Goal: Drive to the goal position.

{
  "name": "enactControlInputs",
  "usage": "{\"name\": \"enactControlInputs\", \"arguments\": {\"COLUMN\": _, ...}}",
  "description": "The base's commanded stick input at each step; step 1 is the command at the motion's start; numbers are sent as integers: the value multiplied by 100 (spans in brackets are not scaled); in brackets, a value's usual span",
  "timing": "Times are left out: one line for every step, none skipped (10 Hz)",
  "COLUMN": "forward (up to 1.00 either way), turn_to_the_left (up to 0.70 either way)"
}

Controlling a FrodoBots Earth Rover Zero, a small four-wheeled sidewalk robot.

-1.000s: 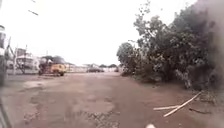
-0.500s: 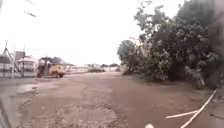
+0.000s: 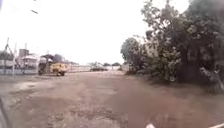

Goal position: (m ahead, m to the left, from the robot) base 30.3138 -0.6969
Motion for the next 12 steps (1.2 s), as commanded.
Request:
{"name": "enactControlInputs", "arguments": {"forward": 70, "turn_to_the_left": 0}}
{"name": "enactControlInputs", "arguments": {"forward": 70, "turn_to_the_left": 0}}
{"name": "enactControlInputs", "arguments": {"forward": 70, "turn_to_the_left": 0}}
{"name": "enactControlInputs", "arguments": {"forward": 70, "turn_to_the_left": 0}}
{"name": "enactControlInputs", "arguments": {"forward": 70, "turn_to_the_left": 0}}
{"name": "enactControlInputs", "arguments": {"forward": 70, "turn_to_the_left": 0}}
{"name": "enactControlInputs", "arguments": {"forward": 70, "turn_to_the_left": 0}}
{"name": "enactControlInputs", "arguments": {"forward": 70, "turn_to_the_left": 0}}
{"name": "enactControlInputs", "arguments": {"forward": 70, "turn_to_the_left": 0}}
{"name": "enactControlInputs", "arguments": {"forward": 70, "turn_to_the_left": 0}}
{"name": "enactControlInputs", "arguments": {"forward": 70, "turn_to_the_left": 0}}
{"name": "enactControlInputs", "arguments": {"forward": 70, "turn_to_the_left": 0}}
